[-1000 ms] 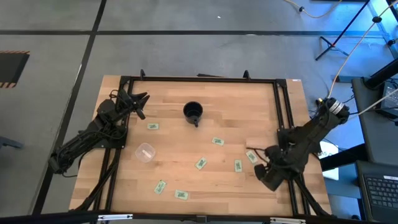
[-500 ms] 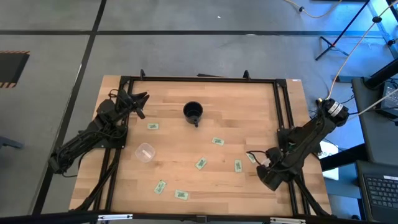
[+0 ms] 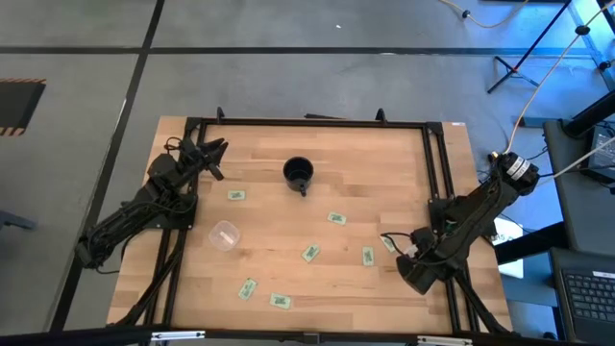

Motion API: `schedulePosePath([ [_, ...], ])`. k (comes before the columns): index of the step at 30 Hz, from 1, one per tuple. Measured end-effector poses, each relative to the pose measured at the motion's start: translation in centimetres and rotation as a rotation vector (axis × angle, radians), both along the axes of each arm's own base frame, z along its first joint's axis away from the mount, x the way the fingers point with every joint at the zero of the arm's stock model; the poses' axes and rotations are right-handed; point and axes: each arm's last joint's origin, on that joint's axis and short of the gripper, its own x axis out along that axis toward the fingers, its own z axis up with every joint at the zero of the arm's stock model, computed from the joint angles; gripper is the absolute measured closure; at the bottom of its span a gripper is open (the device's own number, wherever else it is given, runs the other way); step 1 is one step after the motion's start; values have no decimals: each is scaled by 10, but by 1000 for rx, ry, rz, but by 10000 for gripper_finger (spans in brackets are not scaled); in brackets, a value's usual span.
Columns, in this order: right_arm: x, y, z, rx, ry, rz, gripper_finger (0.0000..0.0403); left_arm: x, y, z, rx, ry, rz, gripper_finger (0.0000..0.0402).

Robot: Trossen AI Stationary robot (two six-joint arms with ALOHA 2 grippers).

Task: Pick and place Stevia / Truvia into bins
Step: Put the stevia packet into the right transparent container

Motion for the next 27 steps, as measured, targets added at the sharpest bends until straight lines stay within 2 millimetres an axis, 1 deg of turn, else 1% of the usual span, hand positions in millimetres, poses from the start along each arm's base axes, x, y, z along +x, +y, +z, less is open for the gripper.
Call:
schedulePosePath([
  [6, 0, 0, 0, -2, -2, -26, 318, 0, 0, 0, 0, 0, 1, 302],
  [9, 1, 0, 5, -3, -3, -32, 304, 0, 0, 0, 0, 0, 1, 302],
  [11, 2, -1, 15, -15, 8, -38, 302, 0, 0, 0, -1, 1, 1, 302],
  [14, 3, -6, 35, -75, 51, -46, 300, 0, 0, 0, 0, 0, 1, 302],
  [17, 8, -11, 56, -122, 64, 2, 300, 0, 0, 0, 0, 0, 1, 302],
  [19, 12, -17, 67, -144, 70, 66, 300, 0, 0, 0, -1, 1, 1, 302],
  [22, 24, -25, 80, -108, 70, 145, 300, 0, 0, 0, -1, 1, 1, 302],
  [24, 33, -32, 83, -74, 61, 189, 300, 0, 0, 0, -1, 1, 1, 302],
  [27, 49, -45, 81, -44, 17, 278, 300, 0, 0, 0, -1, 1, 1, 302],
])
